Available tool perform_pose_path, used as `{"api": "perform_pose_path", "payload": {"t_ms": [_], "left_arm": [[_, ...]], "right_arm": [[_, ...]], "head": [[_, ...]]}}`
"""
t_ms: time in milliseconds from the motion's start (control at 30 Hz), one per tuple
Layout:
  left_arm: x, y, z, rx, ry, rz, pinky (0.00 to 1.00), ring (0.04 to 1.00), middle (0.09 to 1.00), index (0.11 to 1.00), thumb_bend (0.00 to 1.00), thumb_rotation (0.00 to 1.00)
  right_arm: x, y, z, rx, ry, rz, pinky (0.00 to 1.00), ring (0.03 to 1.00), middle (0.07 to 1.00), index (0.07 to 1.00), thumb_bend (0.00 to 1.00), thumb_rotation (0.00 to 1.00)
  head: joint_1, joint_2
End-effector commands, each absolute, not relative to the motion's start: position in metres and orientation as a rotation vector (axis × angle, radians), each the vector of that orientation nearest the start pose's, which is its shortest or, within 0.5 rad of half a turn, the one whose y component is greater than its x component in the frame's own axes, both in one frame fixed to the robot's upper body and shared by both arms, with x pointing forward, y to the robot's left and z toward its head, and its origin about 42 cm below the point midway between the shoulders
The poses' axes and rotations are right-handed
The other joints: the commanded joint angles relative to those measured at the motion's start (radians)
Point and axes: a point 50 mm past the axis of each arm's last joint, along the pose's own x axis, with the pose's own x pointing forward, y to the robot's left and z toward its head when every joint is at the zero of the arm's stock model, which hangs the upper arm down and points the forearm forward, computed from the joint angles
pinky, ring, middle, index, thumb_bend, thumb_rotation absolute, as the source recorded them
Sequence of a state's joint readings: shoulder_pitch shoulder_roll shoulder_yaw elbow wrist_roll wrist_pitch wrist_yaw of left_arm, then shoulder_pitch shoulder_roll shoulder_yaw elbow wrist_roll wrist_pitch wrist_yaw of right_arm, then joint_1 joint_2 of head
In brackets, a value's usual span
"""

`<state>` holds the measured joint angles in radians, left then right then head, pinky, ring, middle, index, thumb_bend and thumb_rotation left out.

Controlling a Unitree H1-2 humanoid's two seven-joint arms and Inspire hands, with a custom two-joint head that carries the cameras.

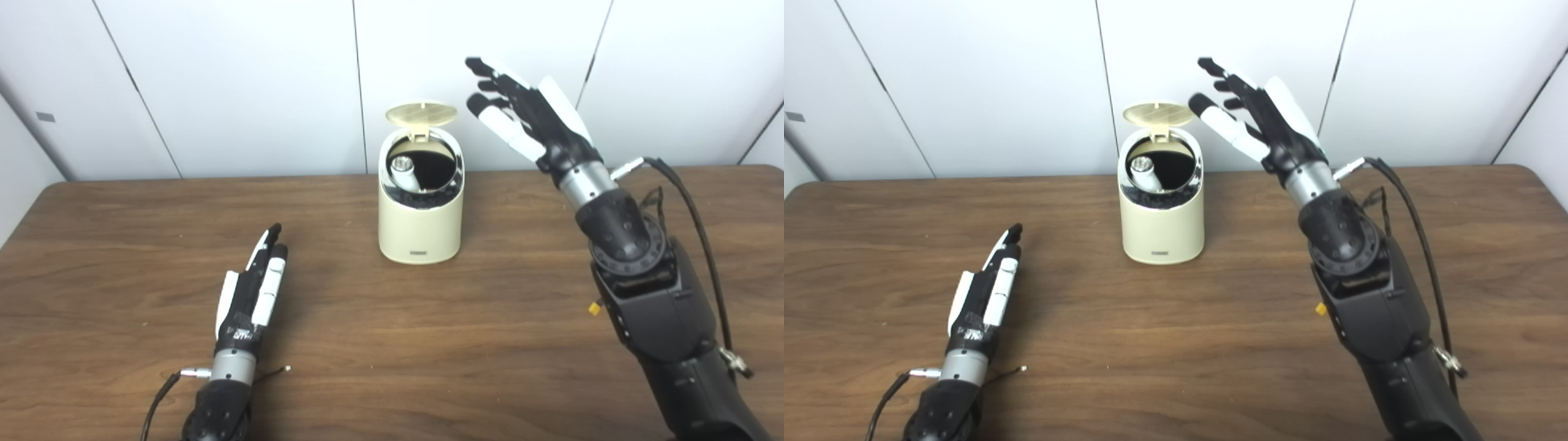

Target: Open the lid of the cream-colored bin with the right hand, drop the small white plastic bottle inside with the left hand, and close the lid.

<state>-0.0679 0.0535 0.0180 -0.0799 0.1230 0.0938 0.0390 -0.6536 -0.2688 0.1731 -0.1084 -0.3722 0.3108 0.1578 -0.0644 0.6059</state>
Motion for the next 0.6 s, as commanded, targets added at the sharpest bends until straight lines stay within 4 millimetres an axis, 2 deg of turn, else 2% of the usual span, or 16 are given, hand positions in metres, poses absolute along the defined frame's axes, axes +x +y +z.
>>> {"api": "perform_pose_path", "payload": {"t_ms": [0,133,200,267,367,500,567], "left_arm": [[0.31,0.227,0.133,0.15,-0.081,0.059,1.0,0.999,0.998,0.982,0.62,1.0],[0.312,0.225,0.125,0.116,-0.072,0.065,1.0,1.0,1.0,0.99,0.59,1.0],[0.313,0.226,0.123,0.11,-0.067,0.071,1.0,1.0,1.0,0.991,0.58,1.0],[0.314,0.226,0.122,0.11,-0.061,0.075,1.0,1.0,1.0,0.995,0.57,1.0],[0.316,0.228,0.123,0.118,-0.058,0.082,1.0,1.0,1.0,1.0,0.6,1.0],[0.319,0.229,0.124,0.118,-0.065,0.085,1.0,1.0,1.0,1.0,0.62,1.0],[0.32,0.229,0.124,0.115,-0.067,0.085,1.0,1.0,1.0,1.0,0.62,1.0]], "right_arm": [[0.432,-0.181,0.361,-0.713,-0.517,0.167,0.84,0.902,0.918,0.899,0.59,0.99],[0.438,-0.176,0.36,-0.776,-0.512,0.183,0.84,0.904,0.916,0.908,0.59,1.0],[0.439,-0.174,0.359,-0.808,-0.523,0.185,0.81,0.878,0.893,0.885,0.61,0.96],[0.44,-0.173,0.358,-0.848,-0.53,0.186,0.81,0.877,0.89,0.876,0.61,0.96],[0.442,-0.172,0.358,-0.891,-0.539,0.193,0.86,0.912,0.902,0.861,0.62,0.98],[0.446,-0.172,0.357,-0.971,-0.559,0.203,0.98,0.989,0.926,0.849,0.61,1.0],[0.447,-0.173,0.358,-1.007,-0.562,0.201,0.99,0.998,0.935,0.841,0.62,1.0]], "head": [[0.0,-0.003],[0.001,-0.005],[0.002,-0.004],[0.001,-0.008],[0.003,-0.009],[0.004,-0.009],[0.003,-0.01]]}}
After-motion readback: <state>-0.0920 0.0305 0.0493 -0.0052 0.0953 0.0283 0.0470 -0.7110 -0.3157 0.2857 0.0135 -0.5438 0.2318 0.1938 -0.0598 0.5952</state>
